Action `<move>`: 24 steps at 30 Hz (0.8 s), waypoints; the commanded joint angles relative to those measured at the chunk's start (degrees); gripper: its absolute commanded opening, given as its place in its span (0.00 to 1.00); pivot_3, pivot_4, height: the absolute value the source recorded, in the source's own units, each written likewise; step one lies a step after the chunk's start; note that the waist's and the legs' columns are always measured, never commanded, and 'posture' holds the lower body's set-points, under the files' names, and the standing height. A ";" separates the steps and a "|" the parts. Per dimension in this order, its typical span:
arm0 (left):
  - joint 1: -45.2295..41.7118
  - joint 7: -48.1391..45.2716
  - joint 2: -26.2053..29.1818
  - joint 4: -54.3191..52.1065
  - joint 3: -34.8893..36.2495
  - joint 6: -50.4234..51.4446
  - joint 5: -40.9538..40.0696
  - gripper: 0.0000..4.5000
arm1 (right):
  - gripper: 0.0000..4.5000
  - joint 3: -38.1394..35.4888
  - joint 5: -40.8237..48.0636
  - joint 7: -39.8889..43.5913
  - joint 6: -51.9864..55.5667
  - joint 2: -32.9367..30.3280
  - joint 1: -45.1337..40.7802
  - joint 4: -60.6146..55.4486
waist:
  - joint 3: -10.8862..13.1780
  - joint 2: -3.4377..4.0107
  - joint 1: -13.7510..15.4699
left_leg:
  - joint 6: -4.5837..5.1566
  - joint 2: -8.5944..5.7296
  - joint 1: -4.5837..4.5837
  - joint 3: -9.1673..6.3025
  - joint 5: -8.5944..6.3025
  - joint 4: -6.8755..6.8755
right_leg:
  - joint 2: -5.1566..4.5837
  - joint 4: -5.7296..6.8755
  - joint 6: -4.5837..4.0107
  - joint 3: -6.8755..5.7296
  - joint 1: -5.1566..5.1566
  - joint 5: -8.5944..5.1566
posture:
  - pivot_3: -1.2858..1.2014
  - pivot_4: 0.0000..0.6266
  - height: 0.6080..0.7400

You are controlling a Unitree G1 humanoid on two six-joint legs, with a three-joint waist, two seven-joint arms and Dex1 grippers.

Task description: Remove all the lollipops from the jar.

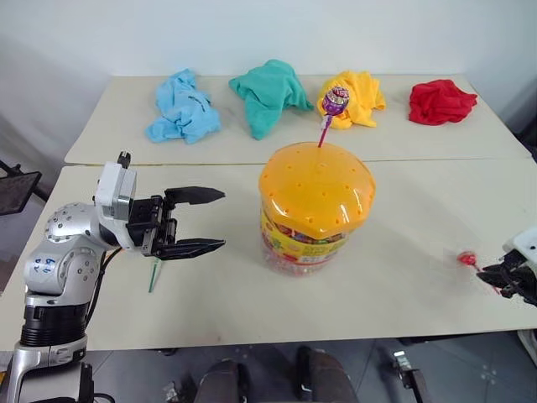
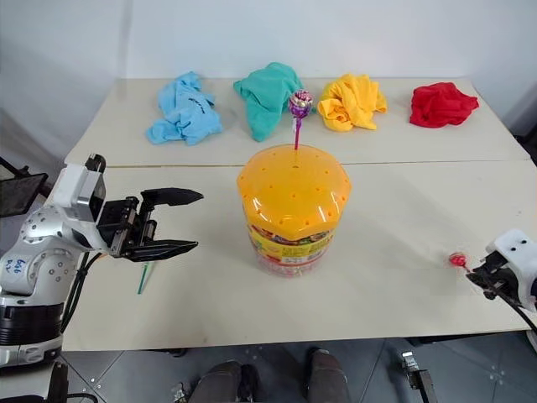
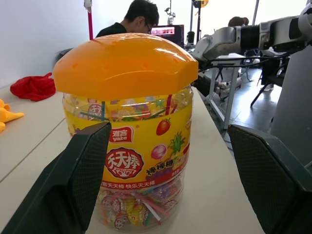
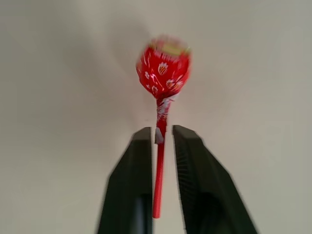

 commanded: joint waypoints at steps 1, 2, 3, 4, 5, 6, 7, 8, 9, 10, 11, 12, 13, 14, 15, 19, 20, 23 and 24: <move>0.16 2.31 -0.24 0.02 2.98 1.20 -2.70 0.90 | 0.43 -6.46 4.87 5.85 -3.61 2.29 -3.58 -0.36 | 0.00 0.00 0.00 | 0.00 0.01 0.00 0.01 0.00 0.00 | 0.00 0.00 0.00 0.00 0.00 0.00 | 0.52 0.24 1.00; 0.24 3.27 -0.71 0.09 3.61 1.70 -3.42 0.90 | 0.52 -8.81 8.18 7.84 -2.99 3.57 -5.08 -1.40 | 0.00 0.01 0.00 | 0.00 0.02 0.00 0.01 0.00 0.00 | 0.00 0.00 0.00 0.00 0.00 0.00 | 0.52 0.24 1.00; 0.32 4.69 -1.52 0.20 4.51 2.51 -4.66 0.90 | 0.59 -11.46 11.86 10.04 -3.59 5.17 -6.96 -3.38 | 0.00 0.00 0.03 | 0.00 0.04 0.02 0.01 0.00 0.00 | 0.01 0.01 -0.01 0.00 0.00 0.01 | 0.52 0.24 1.00; 0.40 5.99 -2.23 0.25 5.30 3.51 -6.04 0.90 | 0.66 -13.77 15.71 11.98 -3.86 6.81 -8.95 -5.71 | 0.00 0.01 0.05 | 0.00 0.04 0.02 0.01 0.00 0.00 | 0.01 0.04 -0.02 0.01 0.00 0.02 | 0.52 0.24 1.00; 0.34 7.51 -3.10 0.42 6.23 4.40 -7.40 0.90 | 0.74 -15.59 19.28 12.66 -3.62 8.56 -11.20 -8.07 | 0.00 0.01 0.05 | 0.00 0.06 0.03 0.01 0.00 0.00 | 0.02 0.05 -0.02 0.01 0.01 0.02 | 0.52 0.24 1.00; 0.09 9.14 -3.99 0.74 7.22 5.09 -8.68 0.90 | 0.82 -16.51 22.60 12.10 -1.80 9.55 -13.55 -10.73 | 0.00 0.01 0.02 | 0.00 0.08 0.05 -0.01 0.00 0.00 | 0.02 0.10 -0.03 0.01 0.01 0.03 | 0.52 0.24 1.00; -0.18 10.48 -4.67 1.00 8.10 5.90 -9.97 0.90 | 0.82 -16.56 25.77 11.18 1.72 9.63 -15.56 -13.34 | 0.00 0.01 0.02 | 0.00 0.10 0.06 -0.01 0.00 0.00 | 0.03 0.20 -0.04 0.00 0.01 0.04 | 0.52 0.24 1.00; -0.53 12.13 -5.37 1.42 9.13 6.81 -11.40 0.90 | 0.82 -16.22 28.77 9.92 4.22 10.37 -17.88 -15.69 | 0.01 0.01 0.11 | 0.00 0.11 0.08 -0.02 0.00 0.00 | 0.02 0.33 -0.06 0.02 0.01 0.05 | 0.52 0.24 1.00; -1.26 14.23 -6.23 2.50 10.50 7.50 -12.88 0.90 | 0.82 -14.68 31.90 8.13 6.10 11.46 -21.43 -18.62 | 0.02 -0.01 0.13 | -0.01 0.12 0.07 -0.09 0.00 0.00 | 0.02 0.40 -0.06 -0.01 0.00 0.06 | 0.52 0.24 1.00; -1.65 15.37 -6.57 3.38 11.57 8.41 -14.26 0.90 | 0.82 -12.71 34.18 6.09 7.48 12.62 -24.99 -21.15 | 0.01 -0.02 0.14 | -0.04 0.15 0.07 -0.13 -0.01 0.00 | 0.05 0.43 -0.07 -0.03 0.00 0.06 | 0.52 0.24 1.00; -1.95 16.06 -6.76 3.98 12.26 9.05 -15.08 0.90 | 0.82 -11.45 35.43 4.60 8.44 13.53 -27.46 -22.72 | 0.01 -0.02 0.10 | -0.05 0.18 0.06 -0.14 -0.01 0.01 | 0.05 0.43 -0.09 -0.05 0.00 0.07 | 0.52 0.24 1.00; -1.82 16.06 -6.48 4.32 12.71 10.03 -15.84 0.90 | 0.82 -9.58 36.20 2.93 9.40 14.61 -30.56 -24.14 | 0.02 -0.02 0.10 | -0.05 0.17 0.06 -0.13 -0.01 0.01 | 0.05 0.43 -0.09 -0.05 0.00 0.08 | 0.52 0.24 1.00; -1.53 15.70 -6.02 4.44 12.87 10.85 -16.29 0.90 | 0.82 -7.57 36.34 1.90 9.95 15.68 -33.46 -25.10 | 0.01 -0.02 0.01 | -0.07 0.17 0.05 -0.14 -0.01 0.01 | 0.06 0.43 -0.10 -0.06 -0.02 0.08 | 0.52 0.24 1.00; -1.12 14.92 -5.34 4.50 12.59 11.69 -16.24 0.90 | 0.82 -4.84 35.84 1.60 10.82 16.42 -36.45 -25.55 | 0.01 -0.02 0.04 | -0.10 0.18 0.06 -0.13 -0.03 0.01 | 0.07 0.45 -0.10 -0.07 -0.02 0.08 | 0.52 0.24 1.00; -0.45 13.73 -4.58 4.29 12.06 12.11 -15.75 0.90 | 0.82 -1.55 35.03 1.00 11.49 17.87 -39.95 -25.71 | 0.01 -0.02 0.04 | -0.10 0.16 0.03 -0.11 -0.04 0.00 | 0.05 0.43 -0.10 -0.07 -0.06 0.08 | 0.52 0.24 1.00; 0.29 11.63 -3.45 3.40 10.70 13.40 -15.71 0.90 | 0.82 8.33 30.37 -1.24 13.57 23.09 -48.79 -25.08 | 0.02 -0.02 -0.08 | -0.11 0.17 -0.06 -0.02 -0.07 0.00 | 0.08 0.42 -0.10 -0.10 -0.18 0.07 | 0.52 0.24 1.00; 0.28 11.43 -3.42 3.19 10.56 13.50 -15.72 0.90 | 0.82 9.37 29.98 -1.10 14.20 23.60 -49.60 -24.92 | 0.01 -0.02 0.14 | -0.13 0.19 -0.06 -0.03 -0.08 0.00 | 0.09 0.44 -0.10 -0.11 -0.19 0.07 | 0.52 0.24 1.00; 0.57 11.57 -3.93 2.23 10.46 13.33 -15.75 0.90 | 0.82 12.56 27.70 -4.26 16.54 26.42 -53.08 -22.63 | 0.01 -0.02 0.42 | -0.12 0.17 -0.24 -0.12 -0.08 0.00 | 0.07 0.41 -0.10 -0.30 -0.24 0.08 | 0.52 0.24 1.00; 0.69 11.69 -4.16 1.99 10.43 13.18 -15.71 0.90 | 0.82 13.36 26.59 -5.74 17.26 27.23 -54.10 -21.62 | 0.02 -0.02 0.31 | -0.09 0.15 -0.25 -0.12 -0.10 0.01 | 0.05 0.41 -0.10 -0.30 -0.28 0.08 | 0.52 0.24 1.00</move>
